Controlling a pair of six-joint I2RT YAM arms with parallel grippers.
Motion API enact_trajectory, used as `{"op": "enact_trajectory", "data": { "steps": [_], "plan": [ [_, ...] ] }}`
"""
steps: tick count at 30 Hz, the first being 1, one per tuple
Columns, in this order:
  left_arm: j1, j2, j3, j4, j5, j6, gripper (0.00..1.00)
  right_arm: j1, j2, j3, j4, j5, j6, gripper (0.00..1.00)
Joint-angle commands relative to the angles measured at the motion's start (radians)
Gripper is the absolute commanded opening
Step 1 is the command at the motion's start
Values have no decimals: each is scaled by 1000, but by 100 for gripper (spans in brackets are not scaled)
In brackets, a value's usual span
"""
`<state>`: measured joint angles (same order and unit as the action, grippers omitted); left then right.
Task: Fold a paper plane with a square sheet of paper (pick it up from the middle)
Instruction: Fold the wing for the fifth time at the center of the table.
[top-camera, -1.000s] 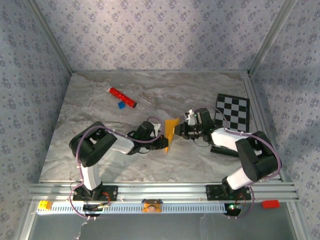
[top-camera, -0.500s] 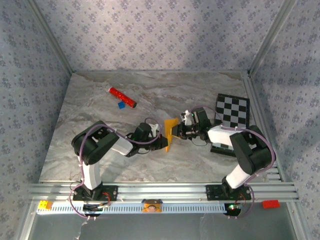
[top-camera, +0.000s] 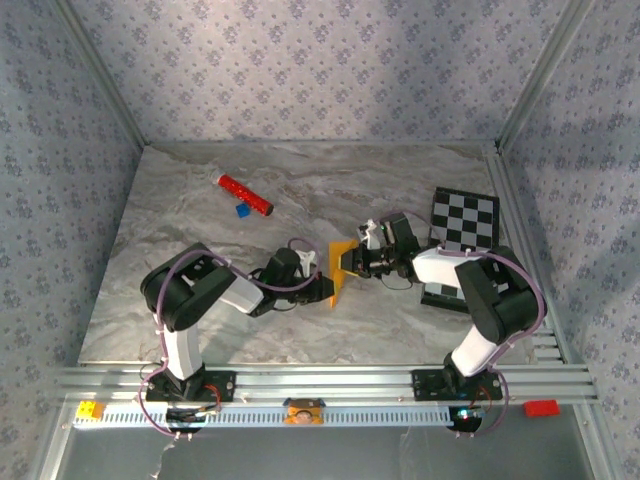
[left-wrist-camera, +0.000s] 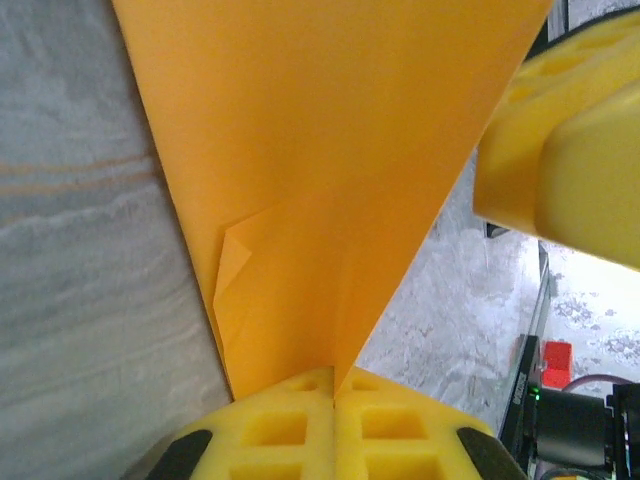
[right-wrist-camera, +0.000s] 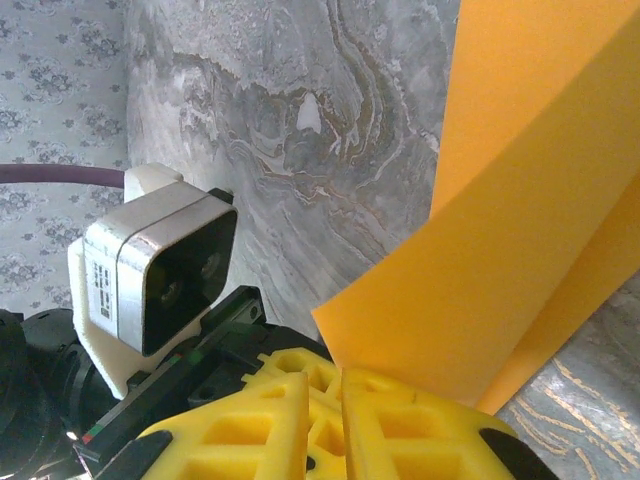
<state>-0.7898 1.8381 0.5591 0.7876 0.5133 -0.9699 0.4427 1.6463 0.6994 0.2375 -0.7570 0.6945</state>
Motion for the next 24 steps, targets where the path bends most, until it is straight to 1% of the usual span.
{"op": "enact_trajectory", "data": {
  "steps": [1, 9, 18, 24],
  "plan": [
    [5, -23, -36, -94, 47, 16, 0, 7, 26, 29, -5, -32, -25, 17],
    [9, -38, -39, -128, 38, 14, 0, 14, 71, 52, 2, -51, -28, 16],
    [18, -51, -70, -109, 6, -29, 0, -1, 91, 60, 0, -44, -36, 15],
    [21, -44, -71, -114, 2, -42, 0, -8, 98, 67, -13, -81, -52, 15]
  ]
}}
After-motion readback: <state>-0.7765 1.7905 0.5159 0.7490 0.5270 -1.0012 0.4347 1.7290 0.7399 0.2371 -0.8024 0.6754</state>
